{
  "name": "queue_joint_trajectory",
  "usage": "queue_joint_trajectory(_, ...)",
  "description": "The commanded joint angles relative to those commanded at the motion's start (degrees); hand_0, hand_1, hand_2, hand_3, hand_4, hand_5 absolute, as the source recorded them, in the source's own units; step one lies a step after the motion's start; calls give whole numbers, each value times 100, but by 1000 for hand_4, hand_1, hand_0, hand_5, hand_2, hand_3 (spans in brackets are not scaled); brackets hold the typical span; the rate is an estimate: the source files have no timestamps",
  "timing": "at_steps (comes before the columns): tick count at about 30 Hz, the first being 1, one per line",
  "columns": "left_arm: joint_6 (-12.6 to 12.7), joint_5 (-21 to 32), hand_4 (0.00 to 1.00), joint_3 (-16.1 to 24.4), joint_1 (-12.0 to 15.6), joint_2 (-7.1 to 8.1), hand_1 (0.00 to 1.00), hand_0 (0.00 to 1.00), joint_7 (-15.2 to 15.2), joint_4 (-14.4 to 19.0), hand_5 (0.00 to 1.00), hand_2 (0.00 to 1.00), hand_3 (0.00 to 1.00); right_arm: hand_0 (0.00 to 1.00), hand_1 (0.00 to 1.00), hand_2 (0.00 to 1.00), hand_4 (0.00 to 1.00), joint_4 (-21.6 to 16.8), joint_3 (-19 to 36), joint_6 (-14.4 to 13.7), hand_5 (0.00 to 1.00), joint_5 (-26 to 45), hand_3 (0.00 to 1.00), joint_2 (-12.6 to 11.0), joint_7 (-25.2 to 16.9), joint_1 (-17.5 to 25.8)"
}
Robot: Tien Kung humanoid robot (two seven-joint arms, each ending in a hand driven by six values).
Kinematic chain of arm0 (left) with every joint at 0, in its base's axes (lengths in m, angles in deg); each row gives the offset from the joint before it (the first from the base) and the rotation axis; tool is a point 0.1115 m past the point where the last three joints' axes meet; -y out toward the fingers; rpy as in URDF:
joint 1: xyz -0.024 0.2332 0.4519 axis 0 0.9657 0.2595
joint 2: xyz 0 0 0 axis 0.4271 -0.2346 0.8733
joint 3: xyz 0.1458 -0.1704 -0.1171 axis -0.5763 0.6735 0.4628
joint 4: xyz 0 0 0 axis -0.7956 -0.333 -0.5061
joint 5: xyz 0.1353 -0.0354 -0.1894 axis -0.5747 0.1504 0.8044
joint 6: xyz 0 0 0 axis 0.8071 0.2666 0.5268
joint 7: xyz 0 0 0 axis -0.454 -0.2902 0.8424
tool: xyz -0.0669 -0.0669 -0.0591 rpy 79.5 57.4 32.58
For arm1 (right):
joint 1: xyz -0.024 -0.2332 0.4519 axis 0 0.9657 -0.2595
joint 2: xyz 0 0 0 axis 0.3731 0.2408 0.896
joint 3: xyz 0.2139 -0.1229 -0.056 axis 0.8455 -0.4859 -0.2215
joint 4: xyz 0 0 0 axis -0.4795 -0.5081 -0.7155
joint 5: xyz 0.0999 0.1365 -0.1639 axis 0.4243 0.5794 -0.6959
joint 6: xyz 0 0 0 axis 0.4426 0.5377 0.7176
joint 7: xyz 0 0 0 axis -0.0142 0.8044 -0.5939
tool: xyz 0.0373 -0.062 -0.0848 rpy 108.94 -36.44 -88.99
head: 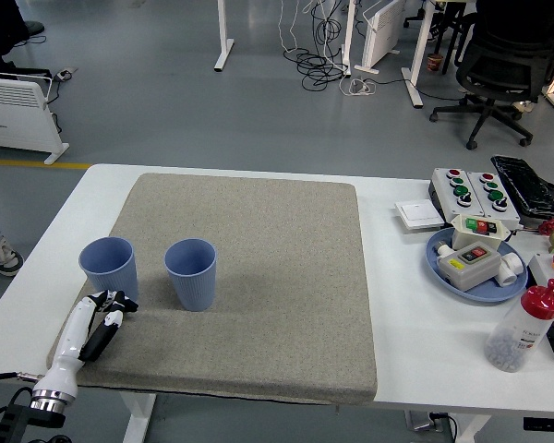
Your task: Push cup pick cup insert cup
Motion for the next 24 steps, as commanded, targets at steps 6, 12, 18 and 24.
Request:
queue_joint_trajectory(6,-20,49,462,-127,-310,-26,524,566,0,-253,998,491,451,707,645,658,100,-2,22,-2,464,-29,576,12,11,-7)
queue_joint_trajectory(12,-66,159,458,-288,-609,-71,525,570,0,-522,998,493,451,707,645,660,99,-3,51,-5,464,-80,576,18,24,-17)
queue_joint_trajectory(18,-114,305,456,-464,-1003,-193,538,580,0,-958,998,504,452,707,645,658,99,-5,86,-9,461,-147,576,23,40,-35)
queue_joint_trajectory(24,-152,370,454,-596,-1288,-280,540,583,0,-1329,998,505,452,707,644,658,99,-8,117,-11,463,-204,576,27,56,-43)
